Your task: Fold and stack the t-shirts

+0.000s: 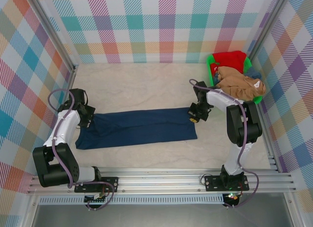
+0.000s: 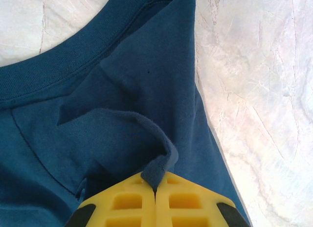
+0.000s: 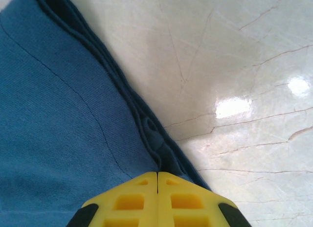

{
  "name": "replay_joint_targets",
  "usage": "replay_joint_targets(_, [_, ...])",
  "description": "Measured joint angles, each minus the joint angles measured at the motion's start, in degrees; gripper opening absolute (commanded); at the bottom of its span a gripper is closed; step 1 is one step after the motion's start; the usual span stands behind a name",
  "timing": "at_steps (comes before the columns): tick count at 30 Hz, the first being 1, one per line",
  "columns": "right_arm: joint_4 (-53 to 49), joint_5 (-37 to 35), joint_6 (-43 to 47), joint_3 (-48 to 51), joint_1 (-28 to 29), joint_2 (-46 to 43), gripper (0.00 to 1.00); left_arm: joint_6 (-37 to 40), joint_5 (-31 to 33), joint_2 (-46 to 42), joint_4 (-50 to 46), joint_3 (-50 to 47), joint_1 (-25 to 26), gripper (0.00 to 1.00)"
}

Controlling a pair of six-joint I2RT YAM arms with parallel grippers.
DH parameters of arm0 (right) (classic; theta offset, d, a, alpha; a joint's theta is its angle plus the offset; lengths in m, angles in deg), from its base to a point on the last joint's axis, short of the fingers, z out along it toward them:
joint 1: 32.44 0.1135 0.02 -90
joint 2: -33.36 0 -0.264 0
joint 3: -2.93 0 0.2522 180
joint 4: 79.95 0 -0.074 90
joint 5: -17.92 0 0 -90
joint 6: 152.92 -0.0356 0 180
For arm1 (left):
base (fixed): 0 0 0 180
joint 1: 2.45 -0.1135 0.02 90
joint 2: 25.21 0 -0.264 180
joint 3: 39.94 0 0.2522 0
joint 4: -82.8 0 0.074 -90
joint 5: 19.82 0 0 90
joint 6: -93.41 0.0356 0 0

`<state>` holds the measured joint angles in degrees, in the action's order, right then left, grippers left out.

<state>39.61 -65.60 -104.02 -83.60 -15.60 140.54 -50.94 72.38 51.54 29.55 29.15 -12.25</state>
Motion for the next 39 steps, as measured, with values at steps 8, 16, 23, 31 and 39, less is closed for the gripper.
replay_joint_targets(8, [-1.6, 0.0, 0.0, -3.0, 0.0, 0.0, 0.0, 0.2, 0.0, 0.0, 0.0, 0.0, 0.0, 0.0])
replay_joint_targets(16, [-1.7, 0.0, 0.0, -4.0, 0.0, 0.0, 0.06, 0.2, 0.0, 0.0, 0.0, 0.0, 0.0, 0.0])
replay_joint_targets(23, [-2.5, -0.5, 0.0, -2.1, 0.0, -0.3, 0.24, 0.2, 0.0, 0.0, 0.0, 0.0, 0.0, 0.0])
replay_joint_targets(31, [-2.0, 0.3, -0.6, 1.7, 0.0, -2.6, 0.2, 0.7, 0.0, 0.0, 0.0, 0.0, 0.0, 0.0])
replay_joint_targets(39, [-0.5, 0.3, -1.0, 2.4, 0.0, -2.6, 0.21, 0.7, 0.0, 0.0, 0.0, 0.0, 0.0, 0.0])
